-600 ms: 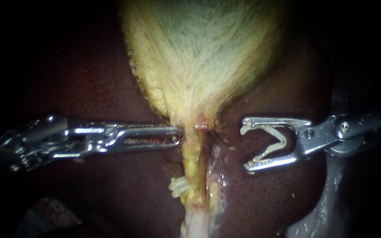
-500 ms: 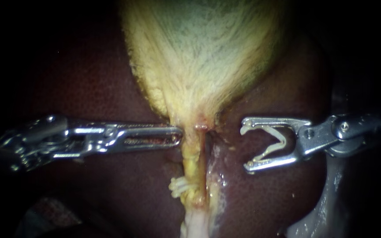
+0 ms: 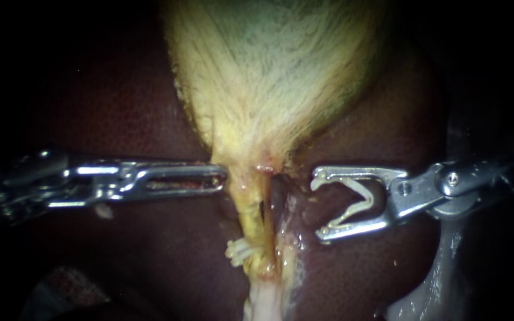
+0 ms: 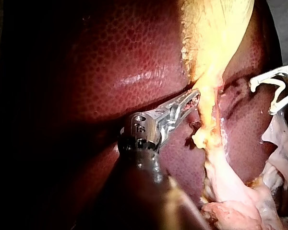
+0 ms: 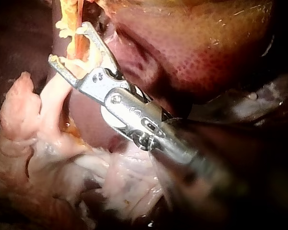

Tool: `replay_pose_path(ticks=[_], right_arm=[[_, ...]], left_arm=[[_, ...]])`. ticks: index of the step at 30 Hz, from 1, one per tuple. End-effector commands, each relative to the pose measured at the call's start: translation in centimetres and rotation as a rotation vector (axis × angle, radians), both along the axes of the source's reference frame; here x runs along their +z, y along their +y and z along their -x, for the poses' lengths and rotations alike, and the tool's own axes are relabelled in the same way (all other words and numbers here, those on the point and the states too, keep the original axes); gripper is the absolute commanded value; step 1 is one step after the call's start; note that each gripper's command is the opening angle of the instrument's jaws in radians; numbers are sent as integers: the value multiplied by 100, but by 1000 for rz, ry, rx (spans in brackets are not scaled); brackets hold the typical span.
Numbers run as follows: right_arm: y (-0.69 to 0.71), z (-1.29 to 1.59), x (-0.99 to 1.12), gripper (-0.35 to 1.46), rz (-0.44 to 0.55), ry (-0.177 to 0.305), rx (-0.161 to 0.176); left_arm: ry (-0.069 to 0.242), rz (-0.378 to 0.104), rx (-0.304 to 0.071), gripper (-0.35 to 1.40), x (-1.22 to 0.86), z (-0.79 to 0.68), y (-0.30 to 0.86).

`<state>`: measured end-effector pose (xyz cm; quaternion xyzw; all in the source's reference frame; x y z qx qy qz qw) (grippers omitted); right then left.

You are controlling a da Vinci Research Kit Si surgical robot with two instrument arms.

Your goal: Clipping third clip left tube

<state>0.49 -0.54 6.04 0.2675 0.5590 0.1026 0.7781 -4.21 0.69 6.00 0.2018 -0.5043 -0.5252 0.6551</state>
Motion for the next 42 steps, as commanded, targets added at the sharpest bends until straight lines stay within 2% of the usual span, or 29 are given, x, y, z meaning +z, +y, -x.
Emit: replay_pose_path(ticks=[1, 4, 6, 14, 18, 24, 35, 42], right_arm=[[-2, -4, 2, 60, -25, -5, 5], [-9, -16, 5, 60, -88, -22, 15], [-14, -26, 8, 60, -124, -32, 20], [-24, -63, 20, 58, -240, -59, 42], [-24, -79, 30, 58, -271, -71, 52], [-20, -95, 51, 57, -298, -83, 63], [-12, -106, 86, 54, -301, -87, 65], [-8, -113, 95, 54, -300, -87, 65]], left_arm=[[-5, 3, -10, -35, -6, -7, 2], [0, 3, -26, -35, -16, -23, 1], [2, 3, -28, -35, -20, -27, -2], [7, 5, -35, -35, -29, -26, -12], [10, 9, -37, -35, -30, -27, -19], [11, 10, -37, -35, -31, -27, -24], [5, 11, -29, -35, -34, -22, -31], [-1, 13, -26, -35, -35, -18, -34]])
